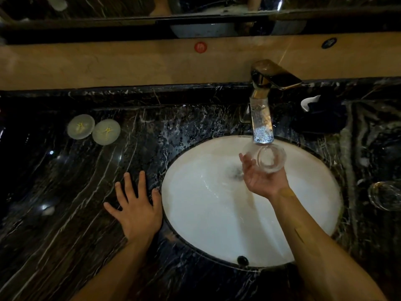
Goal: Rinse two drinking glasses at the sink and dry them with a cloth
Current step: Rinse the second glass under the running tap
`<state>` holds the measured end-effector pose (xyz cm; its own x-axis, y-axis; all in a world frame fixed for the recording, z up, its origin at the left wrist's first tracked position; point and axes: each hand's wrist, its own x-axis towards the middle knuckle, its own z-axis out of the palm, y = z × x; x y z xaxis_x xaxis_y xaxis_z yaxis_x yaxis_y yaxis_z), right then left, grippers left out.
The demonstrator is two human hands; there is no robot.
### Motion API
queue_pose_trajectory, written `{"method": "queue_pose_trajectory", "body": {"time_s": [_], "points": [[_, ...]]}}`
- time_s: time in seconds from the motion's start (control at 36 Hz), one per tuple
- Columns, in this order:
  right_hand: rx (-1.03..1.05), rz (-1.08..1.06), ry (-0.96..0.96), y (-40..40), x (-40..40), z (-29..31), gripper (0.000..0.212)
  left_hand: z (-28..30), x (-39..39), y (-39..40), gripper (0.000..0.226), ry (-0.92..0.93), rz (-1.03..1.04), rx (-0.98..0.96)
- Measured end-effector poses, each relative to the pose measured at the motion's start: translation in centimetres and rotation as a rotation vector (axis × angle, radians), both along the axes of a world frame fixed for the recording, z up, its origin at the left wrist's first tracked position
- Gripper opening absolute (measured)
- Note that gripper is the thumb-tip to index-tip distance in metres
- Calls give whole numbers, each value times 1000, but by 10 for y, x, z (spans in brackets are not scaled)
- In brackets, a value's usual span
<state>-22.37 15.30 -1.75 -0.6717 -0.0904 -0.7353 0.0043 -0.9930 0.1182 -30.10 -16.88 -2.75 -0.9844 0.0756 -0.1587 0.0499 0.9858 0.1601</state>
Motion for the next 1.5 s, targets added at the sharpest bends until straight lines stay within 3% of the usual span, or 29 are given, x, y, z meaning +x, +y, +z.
{"method": "queue_pose_trajectory", "body": {"time_s": [0.11,0.28,0.44,0.61,0.72,0.83,0.94,1.03,1.14,1.22,1.31,1.36,1.42,1.5], "points": [[142,175,54,6,6,2,85,-2,0,0,65,6,6,1],[616,382,80,12,3,2,90,-3,0,-1,65,10,6,-1],[1295,550,-101,-2,-9,6,79,-4,0,0,64,16,2,4],[1636,606,-230,-5,-13,8,84,-4,0,-1,64,17,4,-4],[1702,600,-378,0,-15,24,86,-3,0,0,65,15,6,-4],[1668,876,-438,13,-13,34,86,-3,0,0,65,5,10,-6],[1358,970,-189,28,-7,37,82,-2,1,0,66,14,5,-5],[1269,821,-77,24,-1,34,83,-2,1,0,66,17,2,-5],[1511,664,-231,10,-3,28,91,-2,0,0,66,14,2,-6],[1821,901,-374,6,-7,35,92,-2,0,0,66,15,-3,-7],[1757,1027,-317,13,-3,36,91,-2,0,0,66,20,-5,-12],[1510,852,-240,17,0,32,78,-2,0,0,66,20,-3,-14],[1432,677,-263,13,4,29,71,-2,0,0,66,16,-2,-11],[1717,768,-342,6,1,29,86,-2,0,0,65,15,-2,-14]]}}
